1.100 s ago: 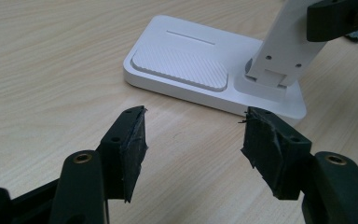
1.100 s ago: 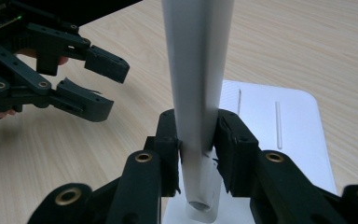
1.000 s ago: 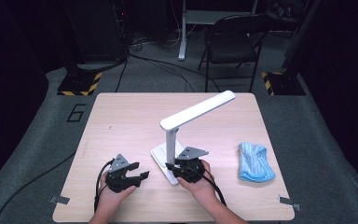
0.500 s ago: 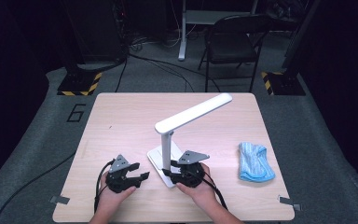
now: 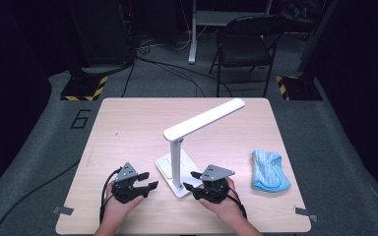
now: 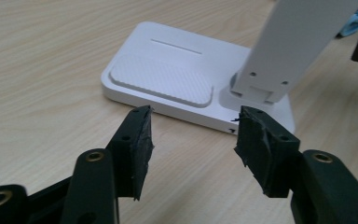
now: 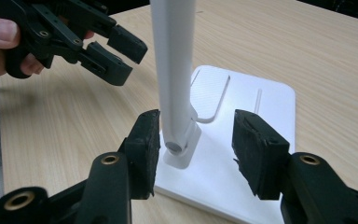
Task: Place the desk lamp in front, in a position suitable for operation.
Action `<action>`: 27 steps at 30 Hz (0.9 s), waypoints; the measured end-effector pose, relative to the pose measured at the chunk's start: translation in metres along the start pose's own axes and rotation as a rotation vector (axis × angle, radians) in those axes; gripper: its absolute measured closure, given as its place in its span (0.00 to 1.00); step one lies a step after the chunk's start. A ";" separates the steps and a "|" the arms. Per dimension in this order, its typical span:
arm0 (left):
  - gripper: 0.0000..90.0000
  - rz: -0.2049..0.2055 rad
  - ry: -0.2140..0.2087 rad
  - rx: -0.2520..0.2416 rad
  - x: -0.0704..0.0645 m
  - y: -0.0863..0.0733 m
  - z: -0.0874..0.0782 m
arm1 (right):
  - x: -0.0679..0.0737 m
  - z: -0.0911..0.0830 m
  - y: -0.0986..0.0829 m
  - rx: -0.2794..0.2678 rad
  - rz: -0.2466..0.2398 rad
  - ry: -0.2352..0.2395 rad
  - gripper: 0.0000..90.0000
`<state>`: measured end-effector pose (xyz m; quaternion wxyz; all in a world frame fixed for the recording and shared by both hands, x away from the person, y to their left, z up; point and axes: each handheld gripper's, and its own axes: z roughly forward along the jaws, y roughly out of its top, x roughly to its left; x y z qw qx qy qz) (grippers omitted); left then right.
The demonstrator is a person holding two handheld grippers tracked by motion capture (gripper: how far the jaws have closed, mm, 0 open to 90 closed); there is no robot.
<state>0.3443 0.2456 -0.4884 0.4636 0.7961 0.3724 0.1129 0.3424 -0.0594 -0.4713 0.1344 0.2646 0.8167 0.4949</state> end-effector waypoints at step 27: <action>0.51 0.094 -0.089 -0.010 -0.026 0.035 0.007 | -0.034 -0.030 -0.025 -0.050 0.106 -0.127 0.57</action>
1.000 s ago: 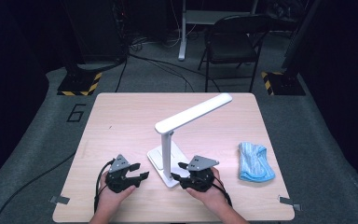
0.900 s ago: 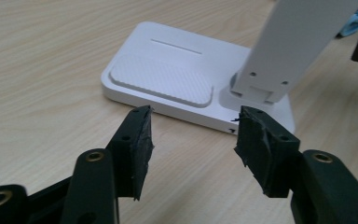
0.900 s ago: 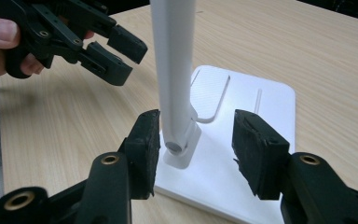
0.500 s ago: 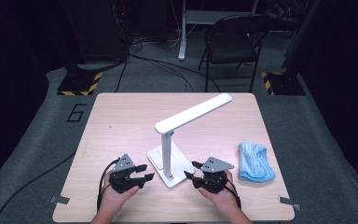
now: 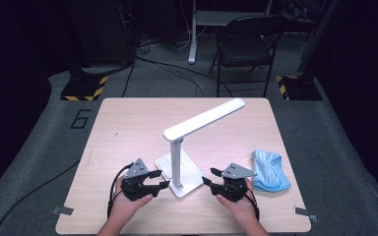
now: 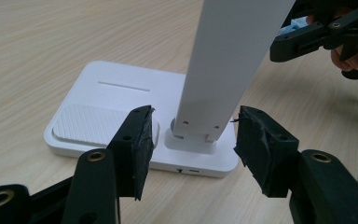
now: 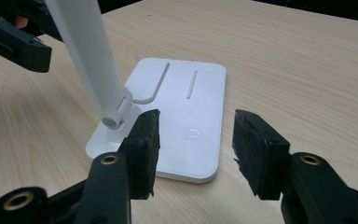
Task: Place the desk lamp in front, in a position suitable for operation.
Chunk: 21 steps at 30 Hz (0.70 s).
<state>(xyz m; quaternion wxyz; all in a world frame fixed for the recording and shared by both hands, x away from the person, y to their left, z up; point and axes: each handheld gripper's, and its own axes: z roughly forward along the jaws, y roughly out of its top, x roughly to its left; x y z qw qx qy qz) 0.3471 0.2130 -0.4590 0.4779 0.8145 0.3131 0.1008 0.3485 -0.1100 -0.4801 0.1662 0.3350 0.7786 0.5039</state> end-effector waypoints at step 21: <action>0.50 -0.013 -0.023 -0.008 -0.013 0.030 0.020 | -0.010 0.001 -0.003 0.010 0.040 -0.021 0.56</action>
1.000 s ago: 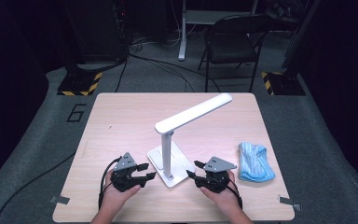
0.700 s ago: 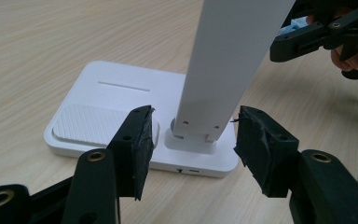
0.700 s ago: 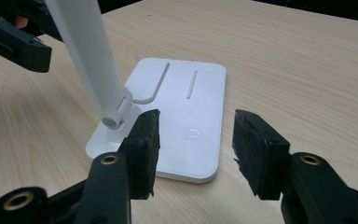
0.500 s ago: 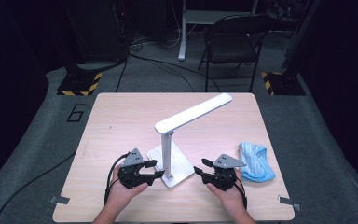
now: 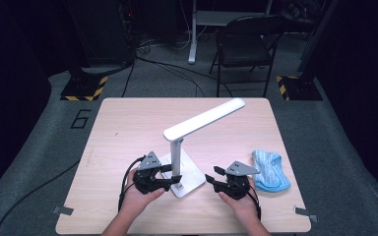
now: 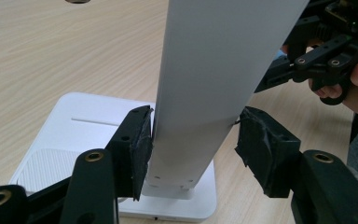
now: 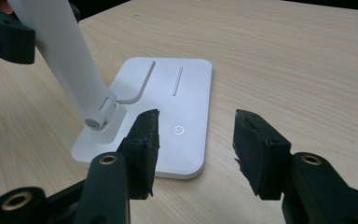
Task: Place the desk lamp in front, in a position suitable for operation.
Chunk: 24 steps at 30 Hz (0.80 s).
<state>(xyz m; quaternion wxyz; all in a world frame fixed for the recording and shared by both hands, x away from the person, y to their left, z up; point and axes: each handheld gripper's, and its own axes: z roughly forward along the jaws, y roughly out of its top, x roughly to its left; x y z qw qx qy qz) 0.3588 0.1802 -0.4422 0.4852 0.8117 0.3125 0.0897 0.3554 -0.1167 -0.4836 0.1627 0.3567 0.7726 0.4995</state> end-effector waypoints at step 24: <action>0.55 0.074 -0.006 -0.004 0.007 0.005 -0.006 | -0.006 0.001 -0.004 0.006 0.026 -0.019 0.55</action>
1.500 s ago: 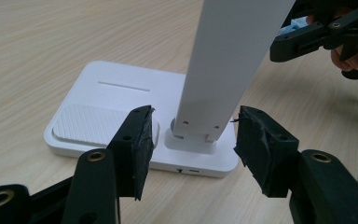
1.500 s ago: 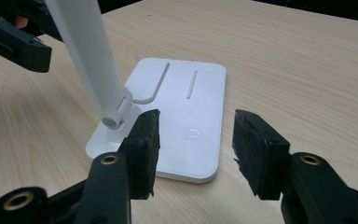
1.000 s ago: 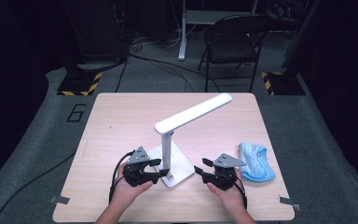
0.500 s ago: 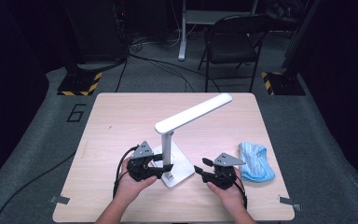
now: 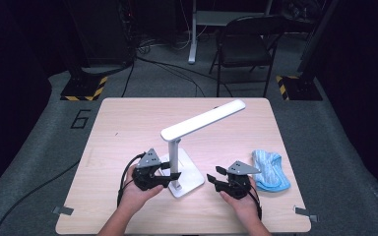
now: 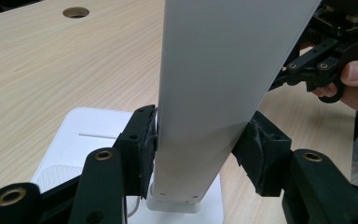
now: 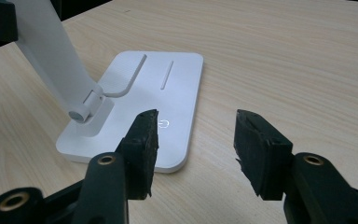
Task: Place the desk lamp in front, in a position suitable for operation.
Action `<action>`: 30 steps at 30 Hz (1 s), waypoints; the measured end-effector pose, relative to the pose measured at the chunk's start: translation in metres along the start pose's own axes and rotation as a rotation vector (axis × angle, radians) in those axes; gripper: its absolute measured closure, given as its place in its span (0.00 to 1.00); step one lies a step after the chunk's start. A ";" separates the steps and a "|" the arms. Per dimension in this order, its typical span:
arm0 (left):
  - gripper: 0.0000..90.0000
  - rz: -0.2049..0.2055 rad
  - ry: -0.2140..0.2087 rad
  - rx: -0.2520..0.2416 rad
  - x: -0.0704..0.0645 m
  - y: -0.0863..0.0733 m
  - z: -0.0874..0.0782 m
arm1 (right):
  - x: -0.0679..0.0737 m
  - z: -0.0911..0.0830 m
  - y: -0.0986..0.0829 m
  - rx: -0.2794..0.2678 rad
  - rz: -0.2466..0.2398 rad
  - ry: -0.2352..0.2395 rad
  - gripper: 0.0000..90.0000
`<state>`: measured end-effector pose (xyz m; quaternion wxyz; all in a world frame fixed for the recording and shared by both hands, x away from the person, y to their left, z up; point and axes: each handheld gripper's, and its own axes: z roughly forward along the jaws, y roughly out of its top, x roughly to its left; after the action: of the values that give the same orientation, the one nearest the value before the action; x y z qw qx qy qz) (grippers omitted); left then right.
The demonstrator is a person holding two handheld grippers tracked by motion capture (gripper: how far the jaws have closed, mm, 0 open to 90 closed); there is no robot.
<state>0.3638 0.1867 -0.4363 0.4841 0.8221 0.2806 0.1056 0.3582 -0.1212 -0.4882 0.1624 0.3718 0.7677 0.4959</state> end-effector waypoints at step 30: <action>0.49 -0.008 -0.072 0.006 0.013 0.014 -0.023 | -0.002 0.003 -0.001 0.016 0.013 -0.004 0.53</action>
<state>0.3697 0.2058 -0.4143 0.4917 0.8257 0.2665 0.0731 0.3608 -0.1211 -0.4907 0.1577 0.3789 0.7690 0.4901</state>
